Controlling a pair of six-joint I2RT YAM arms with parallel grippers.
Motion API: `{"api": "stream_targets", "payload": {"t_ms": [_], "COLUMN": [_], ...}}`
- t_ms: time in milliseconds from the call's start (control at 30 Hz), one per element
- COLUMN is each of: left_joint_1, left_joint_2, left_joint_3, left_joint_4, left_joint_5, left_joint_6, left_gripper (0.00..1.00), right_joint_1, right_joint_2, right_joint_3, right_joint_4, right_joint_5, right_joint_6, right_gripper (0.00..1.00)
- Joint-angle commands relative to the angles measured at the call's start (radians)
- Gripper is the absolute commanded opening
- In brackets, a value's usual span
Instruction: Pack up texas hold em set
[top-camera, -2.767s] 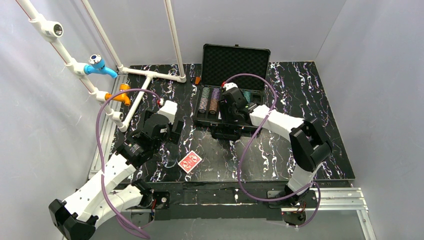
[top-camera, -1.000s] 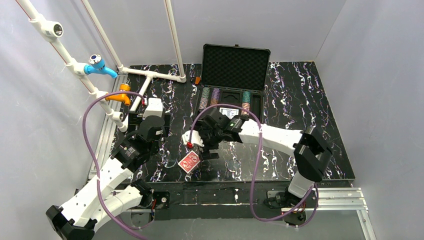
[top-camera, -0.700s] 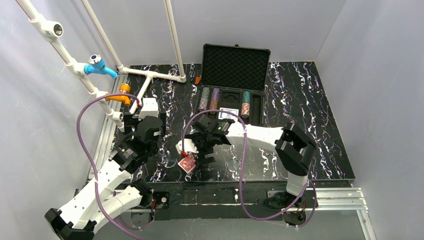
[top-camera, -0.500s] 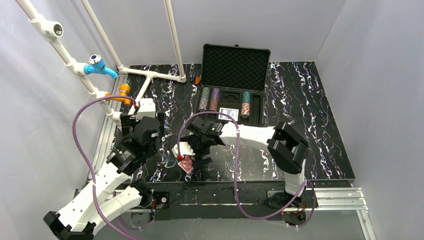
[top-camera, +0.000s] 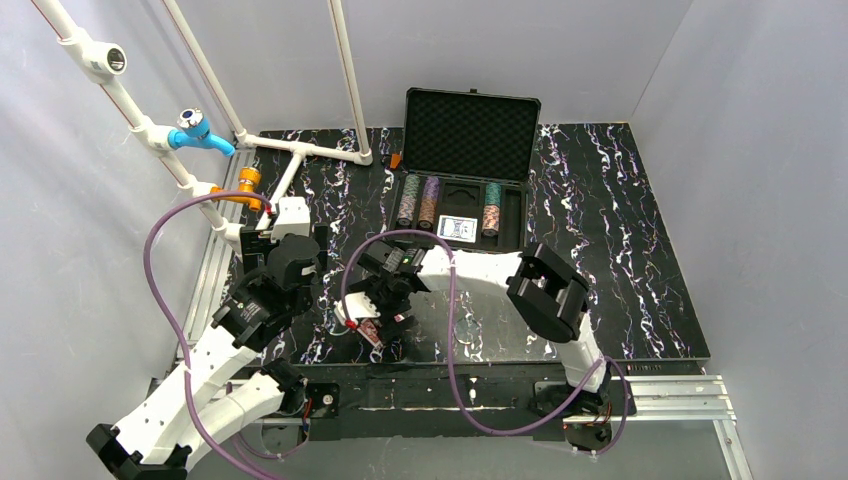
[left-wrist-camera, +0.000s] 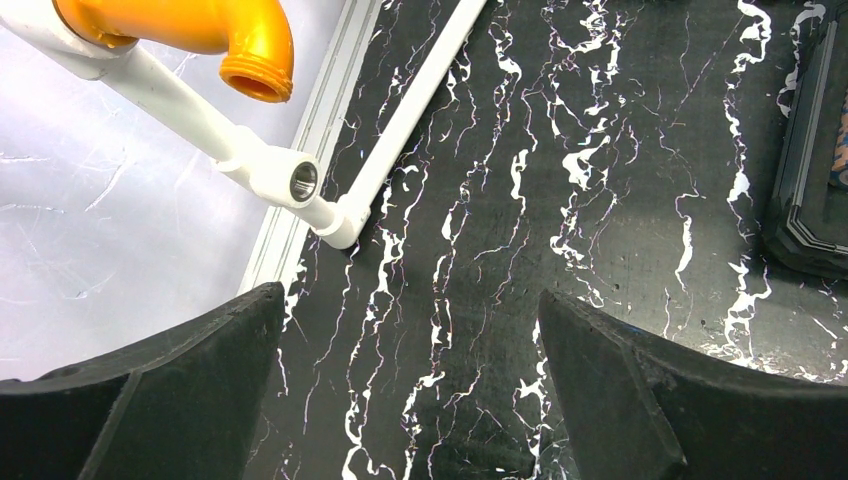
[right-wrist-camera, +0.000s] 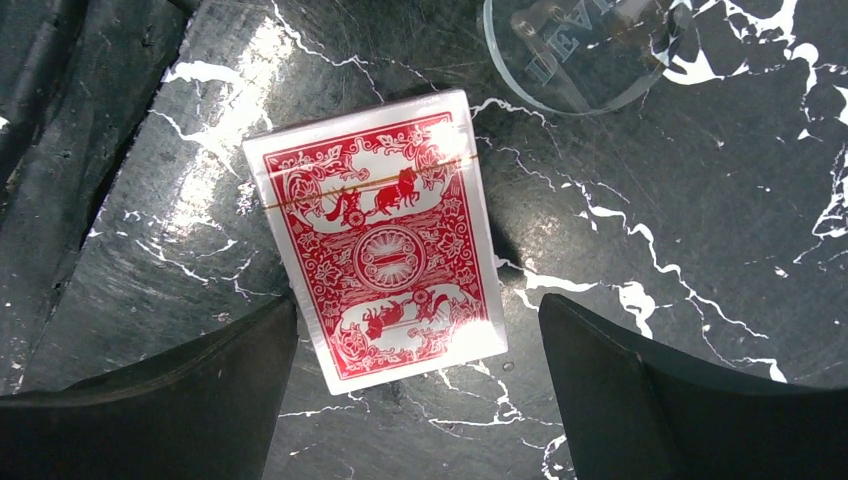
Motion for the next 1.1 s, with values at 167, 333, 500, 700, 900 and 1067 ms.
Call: {"api": "stream_targets", "payload": {"t_ms": [167, 333, 500, 700, 900, 1067], "left_joint_1": [0.006, 0.006, 0.006, 0.007, 0.007, 0.007], "left_joint_2": [-0.013, -0.012, -0.009, -0.006, -0.004, -0.003], "left_joint_3": [0.026, 0.026, 0.025, 0.024, 0.024, 0.024], "left_joint_4": [0.004, 0.004, 0.004, 0.005, 0.006, 0.006], "left_joint_5": [-0.036, -0.035, -0.035, -0.031, -0.03, -0.028], "left_joint_6": [-0.003, -0.002, 0.001, 0.003, 0.005, 0.005], "left_gripper": [0.98, 0.98, 0.98, 0.98, 0.98, 0.98], "right_joint_1": [0.014, 0.016, 0.022, 0.038, 0.054, 0.056], "right_joint_2": [0.059, 0.095, 0.123, 0.106, 0.082, 0.099], "right_joint_3": [0.095, 0.138, 0.167, 0.158, 0.129, 0.131], "right_joint_4": [-0.068, -0.129, -0.178, -0.201, -0.174, -0.152], "right_joint_5": [0.007, -0.007, -0.03, -0.007, 0.005, 0.03], "right_joint_6": [-0.044, -0.051, -0.048, -0.04, -0.037, -0.03], "right_gripper": [0.98, 0.96, 0.95, 0.97, 0.97, 0.95]}}
